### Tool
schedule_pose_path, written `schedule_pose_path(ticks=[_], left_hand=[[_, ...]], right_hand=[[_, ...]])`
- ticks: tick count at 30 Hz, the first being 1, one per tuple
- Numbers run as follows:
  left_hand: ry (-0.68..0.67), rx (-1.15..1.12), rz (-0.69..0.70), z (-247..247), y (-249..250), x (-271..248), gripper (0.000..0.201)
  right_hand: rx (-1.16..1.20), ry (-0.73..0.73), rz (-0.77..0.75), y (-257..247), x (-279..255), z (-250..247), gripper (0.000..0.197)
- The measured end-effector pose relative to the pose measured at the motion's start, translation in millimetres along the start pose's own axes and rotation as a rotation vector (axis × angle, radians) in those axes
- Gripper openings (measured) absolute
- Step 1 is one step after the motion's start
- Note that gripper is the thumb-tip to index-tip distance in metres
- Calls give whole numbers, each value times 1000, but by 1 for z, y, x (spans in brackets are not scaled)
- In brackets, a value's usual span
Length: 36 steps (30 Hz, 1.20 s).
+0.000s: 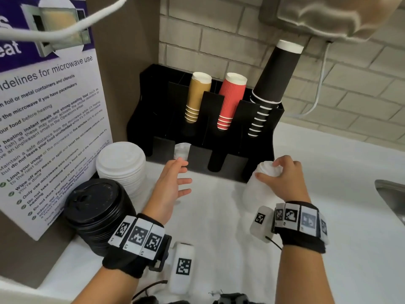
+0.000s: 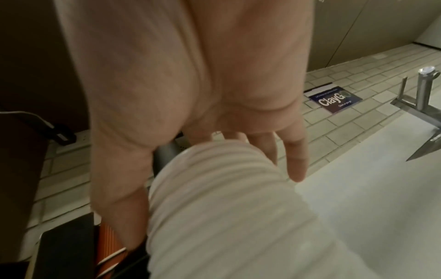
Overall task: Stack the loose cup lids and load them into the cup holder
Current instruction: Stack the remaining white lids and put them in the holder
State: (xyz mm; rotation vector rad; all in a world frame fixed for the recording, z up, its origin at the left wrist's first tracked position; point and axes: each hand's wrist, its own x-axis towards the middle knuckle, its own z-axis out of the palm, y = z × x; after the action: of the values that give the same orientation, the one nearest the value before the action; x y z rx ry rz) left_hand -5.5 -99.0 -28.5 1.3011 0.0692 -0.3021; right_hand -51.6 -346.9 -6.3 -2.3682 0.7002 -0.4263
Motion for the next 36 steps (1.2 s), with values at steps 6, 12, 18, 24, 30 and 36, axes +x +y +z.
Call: schedule_pose_path(ticks=[6,12,18,24,30,36], left_hand=[[-25,50,19,3,-1,3,30],[-132,95,48,5,-8,6,23],[-386,-102,73,17,-11,4,66],[-358,-264,95,14,-7,9,59],[-373,-200,93,15,-8,8,52],[-352,-152,143,15,-13,6,60]], right_hand=[[7,48,4,2,3,2,49],[161,89,-198,-24,-2,-8,48],[550,-345,-476,-77,-34,31,43],[525,-570,-452,-76,-37,41,38],[527,-618,-452,-72,-32,30,52],[534,-632,-465,-69,-32,29,53]])
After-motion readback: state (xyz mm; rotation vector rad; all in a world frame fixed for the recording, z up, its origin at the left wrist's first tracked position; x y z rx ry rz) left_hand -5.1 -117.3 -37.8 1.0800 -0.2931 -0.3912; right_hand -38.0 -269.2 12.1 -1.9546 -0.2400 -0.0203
